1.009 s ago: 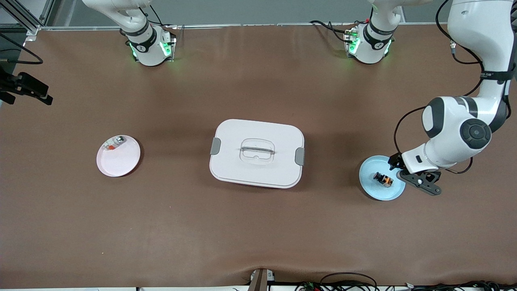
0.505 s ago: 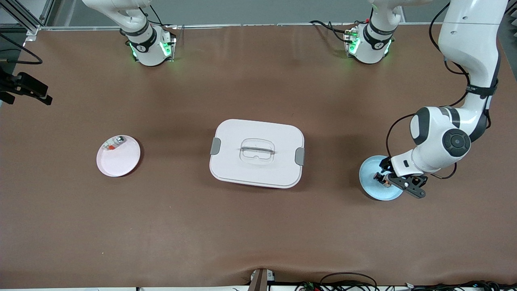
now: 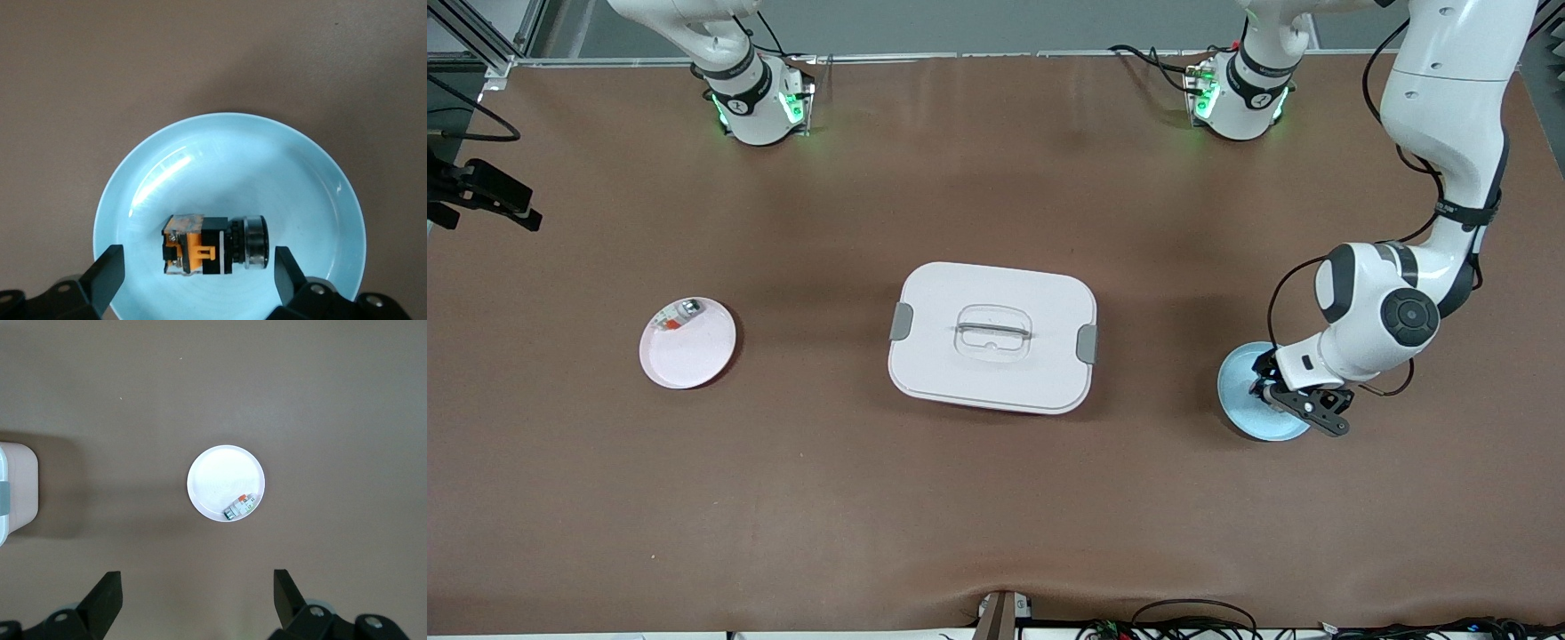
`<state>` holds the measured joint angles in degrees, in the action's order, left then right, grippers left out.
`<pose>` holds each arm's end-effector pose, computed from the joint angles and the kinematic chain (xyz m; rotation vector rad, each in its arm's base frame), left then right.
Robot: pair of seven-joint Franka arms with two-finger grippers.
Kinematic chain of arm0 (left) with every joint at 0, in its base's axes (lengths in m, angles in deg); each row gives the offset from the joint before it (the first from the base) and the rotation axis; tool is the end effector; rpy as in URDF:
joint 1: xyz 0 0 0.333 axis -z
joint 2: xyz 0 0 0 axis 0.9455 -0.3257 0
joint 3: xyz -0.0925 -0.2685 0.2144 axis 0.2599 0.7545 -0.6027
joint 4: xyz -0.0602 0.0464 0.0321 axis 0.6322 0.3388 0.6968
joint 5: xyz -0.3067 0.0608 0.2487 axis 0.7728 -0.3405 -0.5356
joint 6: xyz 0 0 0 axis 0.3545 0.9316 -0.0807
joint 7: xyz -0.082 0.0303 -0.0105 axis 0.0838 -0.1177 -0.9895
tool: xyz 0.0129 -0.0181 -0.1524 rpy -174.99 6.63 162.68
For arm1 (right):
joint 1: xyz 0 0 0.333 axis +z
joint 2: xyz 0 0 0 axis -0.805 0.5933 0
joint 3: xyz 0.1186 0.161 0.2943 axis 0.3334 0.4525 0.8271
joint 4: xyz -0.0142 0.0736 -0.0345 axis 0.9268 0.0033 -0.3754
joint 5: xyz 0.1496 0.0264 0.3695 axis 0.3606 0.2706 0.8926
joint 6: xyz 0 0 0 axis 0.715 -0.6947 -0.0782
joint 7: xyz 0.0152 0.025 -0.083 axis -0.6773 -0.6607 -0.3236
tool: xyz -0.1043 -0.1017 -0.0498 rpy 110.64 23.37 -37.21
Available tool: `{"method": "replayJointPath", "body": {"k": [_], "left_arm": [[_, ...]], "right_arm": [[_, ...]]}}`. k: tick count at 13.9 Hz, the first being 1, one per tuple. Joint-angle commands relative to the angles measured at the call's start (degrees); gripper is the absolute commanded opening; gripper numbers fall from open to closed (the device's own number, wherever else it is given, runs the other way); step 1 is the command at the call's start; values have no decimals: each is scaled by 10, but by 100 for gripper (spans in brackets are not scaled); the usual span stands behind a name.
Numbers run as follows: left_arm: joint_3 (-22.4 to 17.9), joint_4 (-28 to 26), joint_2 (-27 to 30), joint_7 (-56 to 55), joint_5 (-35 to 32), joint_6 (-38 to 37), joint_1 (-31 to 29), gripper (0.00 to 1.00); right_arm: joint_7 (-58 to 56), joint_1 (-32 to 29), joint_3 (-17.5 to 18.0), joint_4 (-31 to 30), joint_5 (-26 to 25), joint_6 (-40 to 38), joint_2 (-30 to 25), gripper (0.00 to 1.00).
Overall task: Transfer orange switch to right arm and place
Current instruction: 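Close the left gripper on the orange switch and lift it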
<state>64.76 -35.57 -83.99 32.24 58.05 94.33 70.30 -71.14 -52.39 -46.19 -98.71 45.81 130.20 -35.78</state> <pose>0.6608 -0.0349 0.1955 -2.9884 0.9230 -0.1041 0.5429 -0.0313 0.6465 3.1332 -0.0522 -0.0097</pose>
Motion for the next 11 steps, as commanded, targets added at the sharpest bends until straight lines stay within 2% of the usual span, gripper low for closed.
{"method": "replayJointPath", "body": {"k": [1, 11], "left_arm": [[4, -7, -3, -4, -2, 14, 0, 98], [9, -10, -24, -1, -3, 47, -2, 94]], "right_arm": [[0, -11, 8, 14, 1, -6, 6, 100], [1, -11, 8, 14, 0, -9, 6, 100]]}}
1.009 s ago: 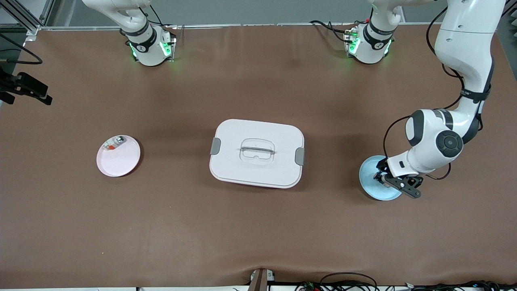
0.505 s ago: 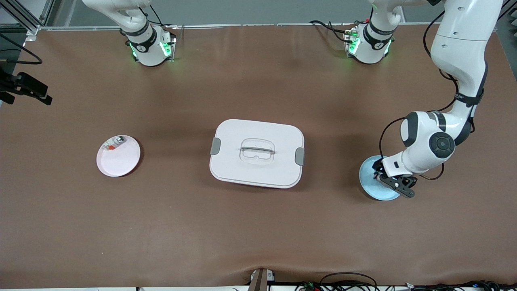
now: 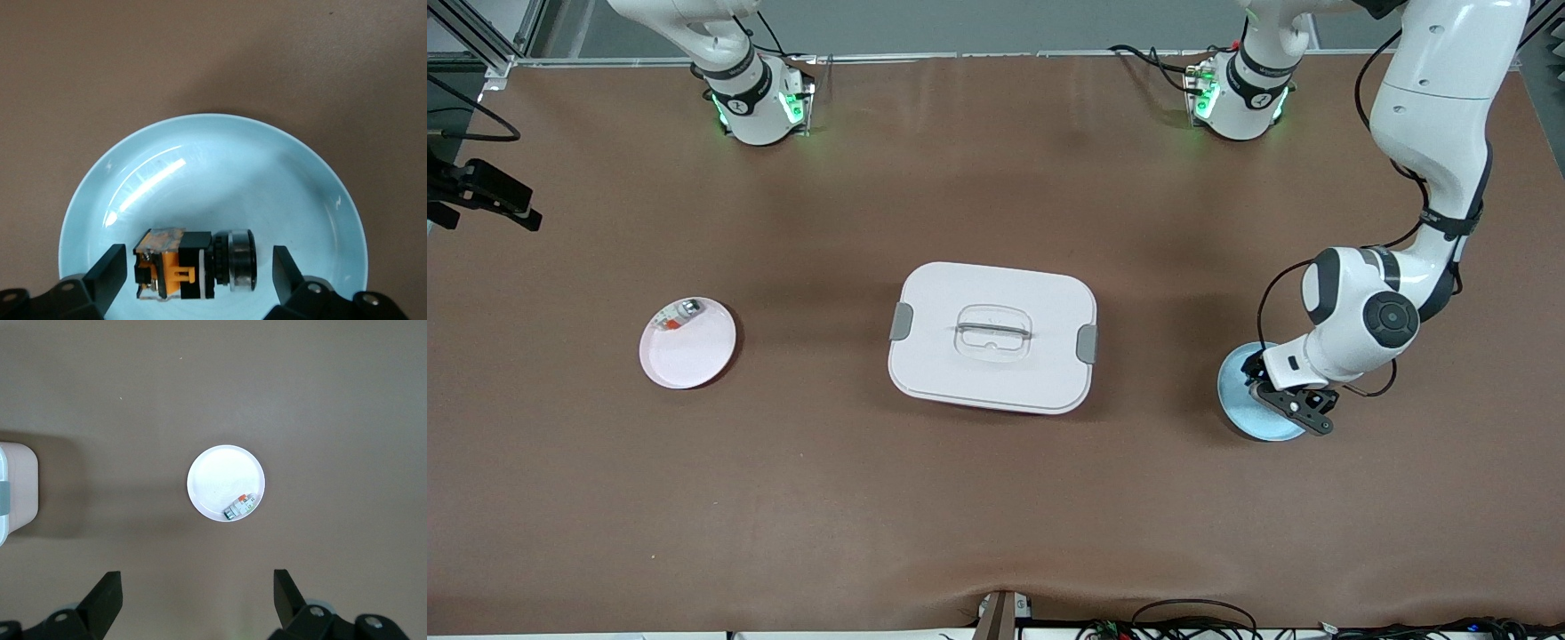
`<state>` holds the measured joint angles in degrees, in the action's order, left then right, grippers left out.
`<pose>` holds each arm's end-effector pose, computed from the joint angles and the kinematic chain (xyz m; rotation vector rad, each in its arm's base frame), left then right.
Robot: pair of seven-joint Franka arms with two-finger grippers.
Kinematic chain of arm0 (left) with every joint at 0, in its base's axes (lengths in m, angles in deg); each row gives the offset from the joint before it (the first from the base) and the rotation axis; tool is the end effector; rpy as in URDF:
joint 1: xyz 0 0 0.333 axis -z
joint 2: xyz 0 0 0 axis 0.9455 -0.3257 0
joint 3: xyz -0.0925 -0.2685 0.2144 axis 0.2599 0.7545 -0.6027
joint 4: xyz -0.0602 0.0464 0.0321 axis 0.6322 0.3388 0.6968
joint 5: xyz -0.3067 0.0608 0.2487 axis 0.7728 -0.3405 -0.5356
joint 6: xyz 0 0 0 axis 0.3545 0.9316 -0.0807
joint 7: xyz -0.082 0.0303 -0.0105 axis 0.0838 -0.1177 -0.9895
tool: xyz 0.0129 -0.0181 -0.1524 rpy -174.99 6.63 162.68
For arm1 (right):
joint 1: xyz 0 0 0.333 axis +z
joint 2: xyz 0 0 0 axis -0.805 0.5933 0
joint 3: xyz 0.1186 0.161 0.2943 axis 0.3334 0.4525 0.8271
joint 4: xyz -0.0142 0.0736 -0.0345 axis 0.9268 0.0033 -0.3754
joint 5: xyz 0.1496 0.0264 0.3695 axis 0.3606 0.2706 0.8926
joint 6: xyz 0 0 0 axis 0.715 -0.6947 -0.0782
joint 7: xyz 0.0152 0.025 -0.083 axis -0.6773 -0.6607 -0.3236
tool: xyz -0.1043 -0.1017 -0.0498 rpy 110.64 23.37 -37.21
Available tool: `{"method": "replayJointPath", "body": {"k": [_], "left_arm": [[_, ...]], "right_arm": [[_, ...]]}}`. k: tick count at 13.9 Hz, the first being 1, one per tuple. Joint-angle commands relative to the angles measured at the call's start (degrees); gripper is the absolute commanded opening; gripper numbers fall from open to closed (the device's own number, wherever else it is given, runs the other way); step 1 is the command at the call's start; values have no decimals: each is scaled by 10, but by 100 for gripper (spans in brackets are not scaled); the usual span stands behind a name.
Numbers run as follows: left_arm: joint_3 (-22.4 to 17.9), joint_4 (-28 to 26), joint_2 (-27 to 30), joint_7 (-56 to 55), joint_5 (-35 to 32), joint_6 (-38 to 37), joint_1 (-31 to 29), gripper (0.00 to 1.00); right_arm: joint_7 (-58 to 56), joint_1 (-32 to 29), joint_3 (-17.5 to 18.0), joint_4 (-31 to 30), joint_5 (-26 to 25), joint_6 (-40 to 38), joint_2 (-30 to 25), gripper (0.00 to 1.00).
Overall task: Transfer orange switch to right arm and place
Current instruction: 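Close the left gripper on the orange switch and lift it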
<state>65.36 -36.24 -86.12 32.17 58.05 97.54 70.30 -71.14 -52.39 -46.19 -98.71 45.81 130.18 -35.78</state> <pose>0.6584 -0.0423 0.1721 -2.9924 0.9364 -0.1199 0.5428 -0.0313 0.6464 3.1332 -0.0522 -0.0103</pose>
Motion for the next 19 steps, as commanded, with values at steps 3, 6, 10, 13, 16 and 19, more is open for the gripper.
{"method": "replayJointPath", "body": {"k": [3, 6, 10, 13, 16, 19], "left_arm": [[2, -4, -8, 7, -5, 15, -3, 80], [3, -7, -3, 8, -7, 13, -2, 30], [17, -4, 41, -1, -7, -36, -1, 0], [36, 10, 81, -21, -3, -93, -2, 0], [76, 74, 94, -91, 0, -207, -2, 0], [117, 152, 96, -173, 7, -324, -2, 0]], "right_arm": [[1, -11, 8, 14, 0, -8, 6, 100], [1, -11, 8, 16, -1, -8, 6, 100], [0, -11, 8, 18, -6, -8, 6, 100], [0, -8, 8, 18, -3, -8, 6, 100], [-4, -9, 8, 22, 1, -5, 6, 100], [-1, -3, 12, 22, 0, -3, 6, 100]]}}
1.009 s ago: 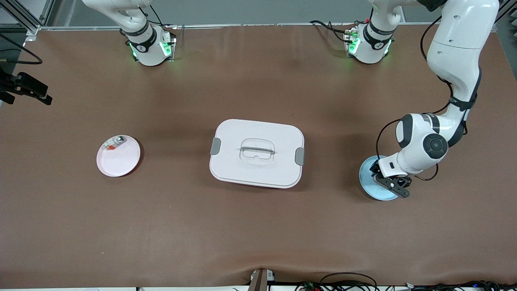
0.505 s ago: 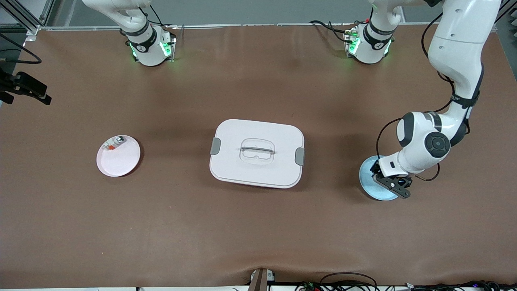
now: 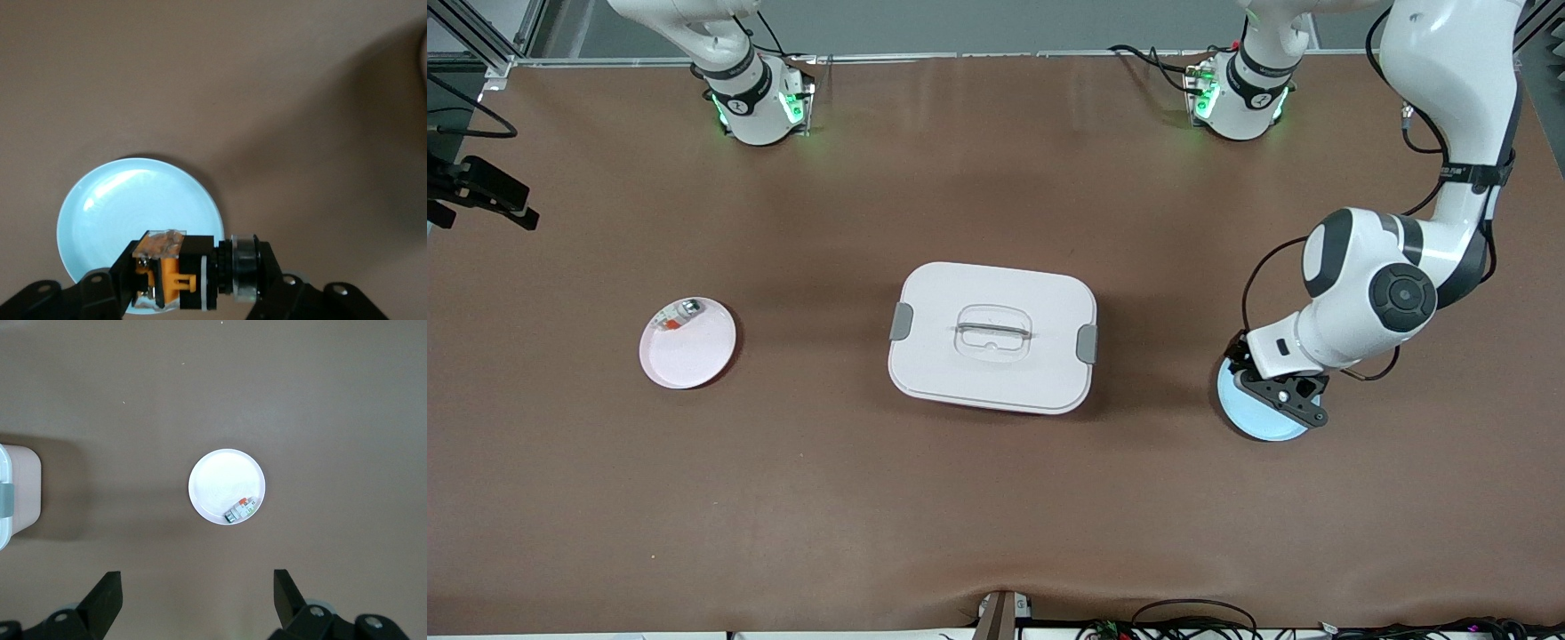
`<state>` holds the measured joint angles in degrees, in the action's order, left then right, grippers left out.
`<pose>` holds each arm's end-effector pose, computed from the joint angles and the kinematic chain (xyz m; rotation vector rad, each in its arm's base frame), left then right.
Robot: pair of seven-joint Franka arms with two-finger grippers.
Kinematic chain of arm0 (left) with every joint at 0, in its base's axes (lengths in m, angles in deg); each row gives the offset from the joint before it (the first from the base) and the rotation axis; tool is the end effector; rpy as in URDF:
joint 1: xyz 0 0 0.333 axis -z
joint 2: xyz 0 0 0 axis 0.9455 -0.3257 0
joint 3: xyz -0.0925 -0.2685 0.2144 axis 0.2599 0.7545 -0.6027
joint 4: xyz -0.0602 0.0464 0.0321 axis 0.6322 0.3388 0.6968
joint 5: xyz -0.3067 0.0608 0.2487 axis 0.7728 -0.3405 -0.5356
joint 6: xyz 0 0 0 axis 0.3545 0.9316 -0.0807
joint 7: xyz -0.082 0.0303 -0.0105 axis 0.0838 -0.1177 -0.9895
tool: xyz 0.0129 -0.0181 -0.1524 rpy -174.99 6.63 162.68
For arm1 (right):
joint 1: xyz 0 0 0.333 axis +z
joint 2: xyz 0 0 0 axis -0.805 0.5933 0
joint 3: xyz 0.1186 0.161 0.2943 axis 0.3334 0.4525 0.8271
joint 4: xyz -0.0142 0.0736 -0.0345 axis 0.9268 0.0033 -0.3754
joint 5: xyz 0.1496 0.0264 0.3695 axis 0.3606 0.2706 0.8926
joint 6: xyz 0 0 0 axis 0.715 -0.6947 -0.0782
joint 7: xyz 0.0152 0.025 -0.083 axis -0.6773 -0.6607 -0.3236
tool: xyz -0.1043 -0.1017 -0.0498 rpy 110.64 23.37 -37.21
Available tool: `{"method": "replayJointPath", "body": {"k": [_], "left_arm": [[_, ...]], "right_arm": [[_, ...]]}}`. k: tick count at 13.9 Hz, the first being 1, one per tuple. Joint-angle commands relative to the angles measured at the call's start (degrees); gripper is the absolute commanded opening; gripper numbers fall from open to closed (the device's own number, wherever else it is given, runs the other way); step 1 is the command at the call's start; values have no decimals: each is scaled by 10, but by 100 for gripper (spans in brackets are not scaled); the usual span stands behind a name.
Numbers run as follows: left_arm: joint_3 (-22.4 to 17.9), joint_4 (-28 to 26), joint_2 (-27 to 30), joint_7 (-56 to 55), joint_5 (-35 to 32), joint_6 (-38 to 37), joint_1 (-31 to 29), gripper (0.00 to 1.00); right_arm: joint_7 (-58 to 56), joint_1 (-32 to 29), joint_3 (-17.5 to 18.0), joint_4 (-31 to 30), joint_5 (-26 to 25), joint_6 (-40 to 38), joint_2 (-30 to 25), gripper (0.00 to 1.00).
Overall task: Transfer orange switch to right arm and place
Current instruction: 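Carry the switch over the white box while the right gripper approaches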
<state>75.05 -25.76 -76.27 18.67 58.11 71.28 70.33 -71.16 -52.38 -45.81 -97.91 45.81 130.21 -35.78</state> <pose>0.6564 -0.1406 0.3299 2.9835 -0.7941 -0.0253 0.5437 -0.0275 0.6531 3.1327 -0.0411 0.0125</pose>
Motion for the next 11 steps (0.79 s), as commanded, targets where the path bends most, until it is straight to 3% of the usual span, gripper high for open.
{"method": "replayJointPath", "body": {"k": [1, 5, 11], "left_arm": [[32, 64, -2, -62, 25, -87, -2, 0], [73, 98, 0, -154, 85, -108, -3, 0], [160, 127, -2, -511, 95, -107, 4, 0]], "right_arm": [[-1, -2, 8, 14, -1, -4, 6, 100], [-1, 55, 9, 20, -34, -8, 3, 100], [5, 144, 10, 32, -41, -22, 1, 100]]}}
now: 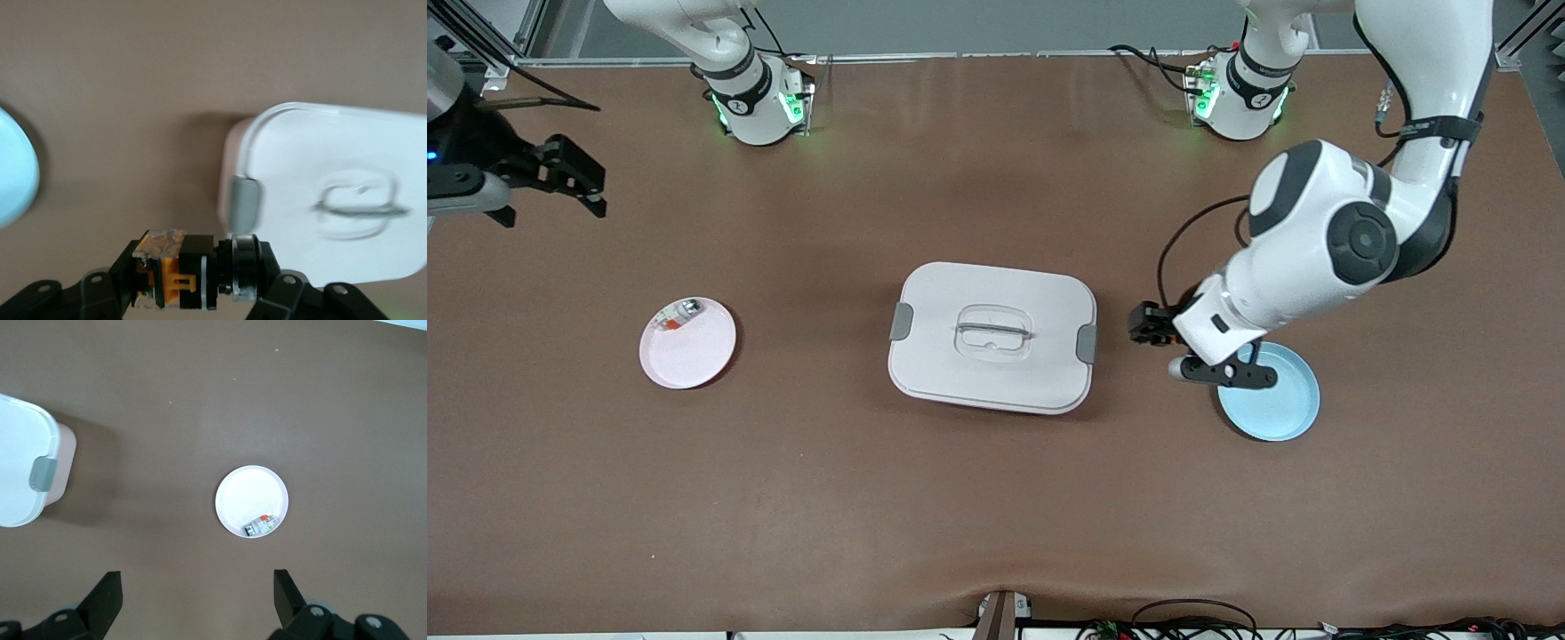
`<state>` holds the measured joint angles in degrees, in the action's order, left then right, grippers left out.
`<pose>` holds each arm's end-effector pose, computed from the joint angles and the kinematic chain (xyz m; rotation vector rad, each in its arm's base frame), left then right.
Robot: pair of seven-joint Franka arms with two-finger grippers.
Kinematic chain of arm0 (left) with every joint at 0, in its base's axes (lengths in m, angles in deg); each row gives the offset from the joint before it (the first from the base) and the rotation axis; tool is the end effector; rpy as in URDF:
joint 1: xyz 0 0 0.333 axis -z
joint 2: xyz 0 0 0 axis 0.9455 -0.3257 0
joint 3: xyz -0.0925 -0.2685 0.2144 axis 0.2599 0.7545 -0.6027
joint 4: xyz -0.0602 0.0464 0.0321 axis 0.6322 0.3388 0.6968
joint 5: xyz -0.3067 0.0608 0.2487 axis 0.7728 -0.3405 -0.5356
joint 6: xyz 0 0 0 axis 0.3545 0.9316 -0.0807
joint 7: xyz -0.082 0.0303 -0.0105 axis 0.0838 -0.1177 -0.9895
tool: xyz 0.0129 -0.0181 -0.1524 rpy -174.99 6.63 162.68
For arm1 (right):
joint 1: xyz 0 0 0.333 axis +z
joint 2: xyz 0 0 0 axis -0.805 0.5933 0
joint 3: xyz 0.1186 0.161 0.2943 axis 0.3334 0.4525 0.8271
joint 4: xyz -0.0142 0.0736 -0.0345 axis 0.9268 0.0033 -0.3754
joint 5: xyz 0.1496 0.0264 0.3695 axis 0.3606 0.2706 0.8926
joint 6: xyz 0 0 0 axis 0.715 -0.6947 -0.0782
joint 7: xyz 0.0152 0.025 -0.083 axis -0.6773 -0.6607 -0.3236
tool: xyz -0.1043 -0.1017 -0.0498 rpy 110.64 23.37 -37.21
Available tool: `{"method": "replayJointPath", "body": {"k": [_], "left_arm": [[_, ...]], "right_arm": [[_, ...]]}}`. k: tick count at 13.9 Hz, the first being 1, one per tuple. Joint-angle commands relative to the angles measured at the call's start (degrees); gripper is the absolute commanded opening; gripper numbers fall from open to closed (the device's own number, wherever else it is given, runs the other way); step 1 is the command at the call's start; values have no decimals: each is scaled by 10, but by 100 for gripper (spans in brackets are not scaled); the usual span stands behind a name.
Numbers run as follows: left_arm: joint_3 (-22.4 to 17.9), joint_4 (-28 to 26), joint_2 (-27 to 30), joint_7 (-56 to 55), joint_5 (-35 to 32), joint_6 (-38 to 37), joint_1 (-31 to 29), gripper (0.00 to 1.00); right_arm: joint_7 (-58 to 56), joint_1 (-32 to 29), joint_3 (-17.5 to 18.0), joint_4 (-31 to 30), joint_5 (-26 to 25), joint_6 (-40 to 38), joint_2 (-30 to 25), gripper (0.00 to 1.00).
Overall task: Transfer orange switch to right arm and place
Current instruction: 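Carry the switch over the white box while the right gripper approaches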
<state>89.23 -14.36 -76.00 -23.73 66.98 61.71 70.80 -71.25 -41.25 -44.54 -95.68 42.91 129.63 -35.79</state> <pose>0.6260 -0.2997 0.4365 2.8636 0.0701 -0.1217 0.5378 0.0819 0.6709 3.0713 0.2866 0.0640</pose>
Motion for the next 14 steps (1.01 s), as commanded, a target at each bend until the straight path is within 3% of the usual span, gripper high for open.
{"method": "replayJointPath", "body": {"k": [1, 3, 6, 9, 11, 14], "left_arm": [[32, 24, -9, -136, 6, -9, 1, 0], [44, 51, -22, -239, 8, -6, 21, 0], [43, 86, -53, -384, 10, 7, 65, 0], [43, 92, -67, -512, 10, 89, 90, 0], [44, 100, -81, -567, 13, 119, 106, 0], [44, 111, -99, -620, 46, 153, 129, 0]], "right_arm": [[17, 49, -3, 10, -9, -19, 0, 100], [67, 78, 0, 10, 0, -24, 0, 100], [161, 100, 1, 2, 90, -21, 0, 100], [271, 121, 1, -32, 153, 12, -1, 100], [280, 118, 0, -108, 215, 87, -35, 100], [280, 129, 1, -270, 271, 253, -110, 100]]}}
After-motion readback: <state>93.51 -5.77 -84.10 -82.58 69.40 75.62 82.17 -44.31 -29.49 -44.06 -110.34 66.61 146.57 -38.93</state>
